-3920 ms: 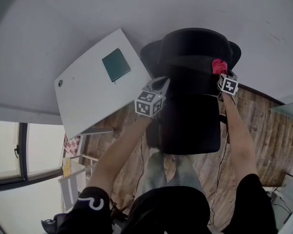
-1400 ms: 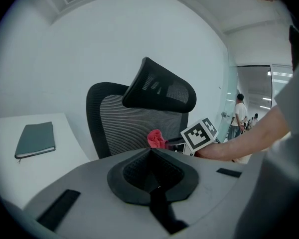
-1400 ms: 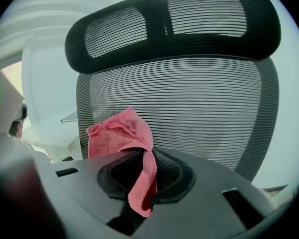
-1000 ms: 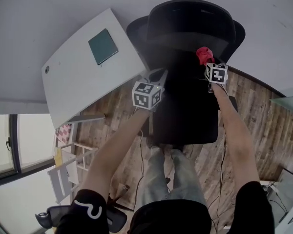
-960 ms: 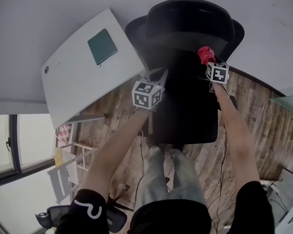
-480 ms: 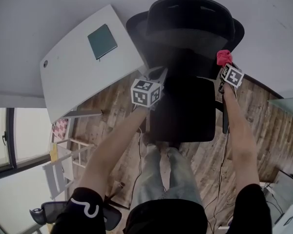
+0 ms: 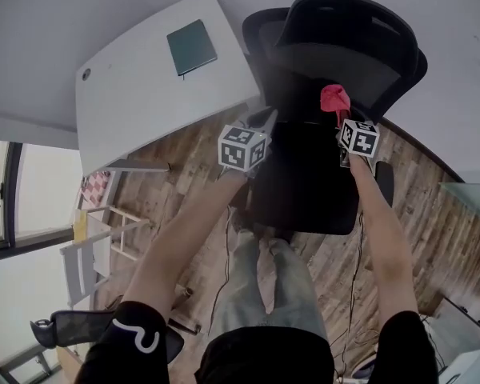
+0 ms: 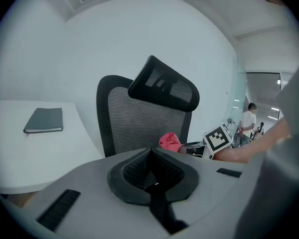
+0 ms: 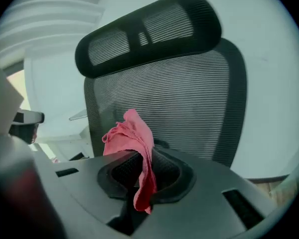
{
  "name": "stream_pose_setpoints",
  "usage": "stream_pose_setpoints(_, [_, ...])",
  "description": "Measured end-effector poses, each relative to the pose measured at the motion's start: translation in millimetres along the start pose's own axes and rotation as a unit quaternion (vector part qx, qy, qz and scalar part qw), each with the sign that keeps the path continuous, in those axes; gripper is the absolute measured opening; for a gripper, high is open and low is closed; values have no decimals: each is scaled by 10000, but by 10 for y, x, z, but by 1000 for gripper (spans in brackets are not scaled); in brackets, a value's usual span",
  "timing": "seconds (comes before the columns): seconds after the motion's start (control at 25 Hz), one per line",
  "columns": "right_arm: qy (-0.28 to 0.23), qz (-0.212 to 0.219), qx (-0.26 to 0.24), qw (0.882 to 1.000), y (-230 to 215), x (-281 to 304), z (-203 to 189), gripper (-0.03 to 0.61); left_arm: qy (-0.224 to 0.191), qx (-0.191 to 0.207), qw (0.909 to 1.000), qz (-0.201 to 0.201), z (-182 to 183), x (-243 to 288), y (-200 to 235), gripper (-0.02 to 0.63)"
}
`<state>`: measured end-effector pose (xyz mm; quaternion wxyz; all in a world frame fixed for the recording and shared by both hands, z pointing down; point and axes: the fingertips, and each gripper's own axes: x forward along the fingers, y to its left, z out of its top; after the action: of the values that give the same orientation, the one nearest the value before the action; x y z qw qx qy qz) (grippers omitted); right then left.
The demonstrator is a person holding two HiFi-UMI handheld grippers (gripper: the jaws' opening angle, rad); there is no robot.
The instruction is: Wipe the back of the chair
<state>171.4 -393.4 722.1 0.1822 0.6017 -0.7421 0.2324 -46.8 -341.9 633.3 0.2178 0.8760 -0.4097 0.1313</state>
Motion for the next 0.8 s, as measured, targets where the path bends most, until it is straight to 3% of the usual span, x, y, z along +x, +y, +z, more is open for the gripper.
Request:
stream_pose_setpoints(0.2, [239, 713, -468, 9961, 903, 302, -69, 64, -7, -72, 9994, 324, -99, -224, 373, 25])
stream_pose_setpoints(0.4, [414, 1031, -706, 9913, 1517, 592, -196, 64, -54, -164, 9985, 519, -179, -357, 690, 25])
stream_pose_setpoints(0.6, [635, 1144, -919, 9871, 1859, 847, -333, 64, -56, -143, 9981, 595, -252, -437, 848, 25])
stream_pose_setpoints(0.8, [701, 1114, -1101, 9852, 1888, 1014, -405, 64, -108, -57, 9978, 647, -299, -429, 968, 25])
